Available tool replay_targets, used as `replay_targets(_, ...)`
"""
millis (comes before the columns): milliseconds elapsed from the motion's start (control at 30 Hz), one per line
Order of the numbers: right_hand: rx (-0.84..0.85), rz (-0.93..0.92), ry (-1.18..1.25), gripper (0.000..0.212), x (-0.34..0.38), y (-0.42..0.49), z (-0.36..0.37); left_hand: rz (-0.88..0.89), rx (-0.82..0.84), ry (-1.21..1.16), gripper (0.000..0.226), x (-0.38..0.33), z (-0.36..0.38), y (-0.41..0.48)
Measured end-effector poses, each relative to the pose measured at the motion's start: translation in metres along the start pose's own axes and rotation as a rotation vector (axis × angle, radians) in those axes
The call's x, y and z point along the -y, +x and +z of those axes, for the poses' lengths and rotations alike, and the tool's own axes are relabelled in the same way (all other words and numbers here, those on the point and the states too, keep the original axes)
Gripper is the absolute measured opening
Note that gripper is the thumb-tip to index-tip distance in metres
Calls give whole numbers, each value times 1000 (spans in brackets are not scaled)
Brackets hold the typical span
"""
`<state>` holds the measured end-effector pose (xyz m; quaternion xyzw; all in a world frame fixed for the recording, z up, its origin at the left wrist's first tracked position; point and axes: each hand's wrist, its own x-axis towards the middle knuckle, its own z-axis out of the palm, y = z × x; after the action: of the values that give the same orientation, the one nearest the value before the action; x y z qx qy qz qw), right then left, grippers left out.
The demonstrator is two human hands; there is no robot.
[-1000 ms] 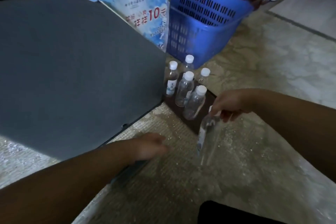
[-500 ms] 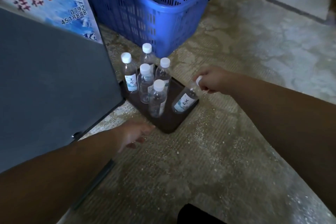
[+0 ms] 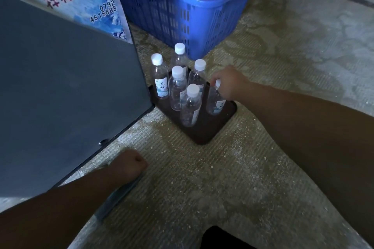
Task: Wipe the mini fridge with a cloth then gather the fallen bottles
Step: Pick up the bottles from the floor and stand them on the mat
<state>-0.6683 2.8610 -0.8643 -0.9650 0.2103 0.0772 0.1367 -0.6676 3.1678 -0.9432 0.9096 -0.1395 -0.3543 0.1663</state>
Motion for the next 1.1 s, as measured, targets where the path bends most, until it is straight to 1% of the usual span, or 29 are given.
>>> replay_targets(167, -4, 9, 5, 29, 2, -3, 2, 38, -23, 4, 19, 4, 1, 3)
replay_targets(300, 1, 18, 24, 35, 0, -5, -2, 5, -39, -43, 18, 9, -4, 6)
replay_targets(467, -9, 24, 19, 25, -2, -3, 0, -6, -65, -100, 12, 13, -10, 10)
replay_targets(567, 2, 26, 7, 30, -2, -1, 0, -19, -50, -116, 7, 17, -11, 9)
replay_targets(633, 6, 25, 3, 35, -3, 0, 1, -24, -32, -116, 8, 19, -11, 9)
replay_targets(800, -7, 4, 8, 39, -11, -1, 1, -17, -19, -105, 8, 21, -9, 9)
replay_targets(933, -14, 38, -8, 51, -15, -3, 3, 6, -21, -107, 13, 18, -6, 9)
replay_targets(1033, -33, 39, -29, 50, -16, -2, 4, 20, -5, -105, 19, 14, -5, 7)
replay_targets(1100, -39, 30, -38, 48, -17, -2, 6, 18, -6, -108, 18, 13, -6, 7)
